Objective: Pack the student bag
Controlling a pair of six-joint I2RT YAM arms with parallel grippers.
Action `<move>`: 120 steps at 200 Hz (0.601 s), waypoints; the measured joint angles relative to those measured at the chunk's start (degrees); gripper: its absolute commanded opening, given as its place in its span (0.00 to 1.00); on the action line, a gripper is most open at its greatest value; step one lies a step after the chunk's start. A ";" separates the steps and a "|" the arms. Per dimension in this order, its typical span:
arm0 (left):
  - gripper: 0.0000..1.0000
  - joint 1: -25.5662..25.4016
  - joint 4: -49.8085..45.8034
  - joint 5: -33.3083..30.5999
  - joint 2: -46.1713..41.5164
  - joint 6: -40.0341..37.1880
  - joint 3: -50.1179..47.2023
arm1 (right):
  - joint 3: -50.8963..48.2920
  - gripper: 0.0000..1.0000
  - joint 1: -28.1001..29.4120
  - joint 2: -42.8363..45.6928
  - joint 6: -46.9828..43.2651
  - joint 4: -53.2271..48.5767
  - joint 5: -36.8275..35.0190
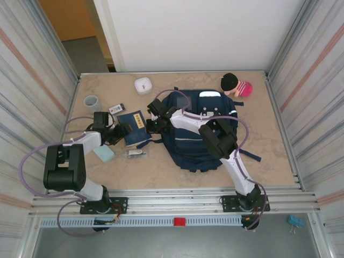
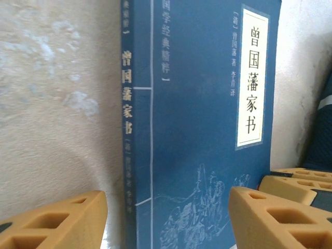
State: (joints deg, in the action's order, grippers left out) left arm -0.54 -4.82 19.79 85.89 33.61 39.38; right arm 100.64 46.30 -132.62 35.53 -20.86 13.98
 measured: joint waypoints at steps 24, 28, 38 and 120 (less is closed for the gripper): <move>0.57 0.22 0.02 -0.09 0.04 -0.39 0.00 | -0.04 0.13 0.02 0.02 0.07 0.09 0.02; 0.56 0.20 0.17 0.09 0.09 -0.42 0.00 | -0.04 0.13 0.02 0.02 0.07 0.09 0.02; 0.55 0.20 0.79 0.57 0.61 -0.37 0.00 | -0.04 0.13 0.00 0.02 0.07 0.11 0.04; 0.16 -3.28 1.92 3.04 2.86 0.35 1.97 | -1.16 0.13 0.00 0.46 0.50 1.62 0.68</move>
State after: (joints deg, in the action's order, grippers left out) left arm -3.81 -2.90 22.83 88.75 33.95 41.34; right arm 99.48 46.30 -132.16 36.03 -19.25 14.66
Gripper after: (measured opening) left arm 0.239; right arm 0.129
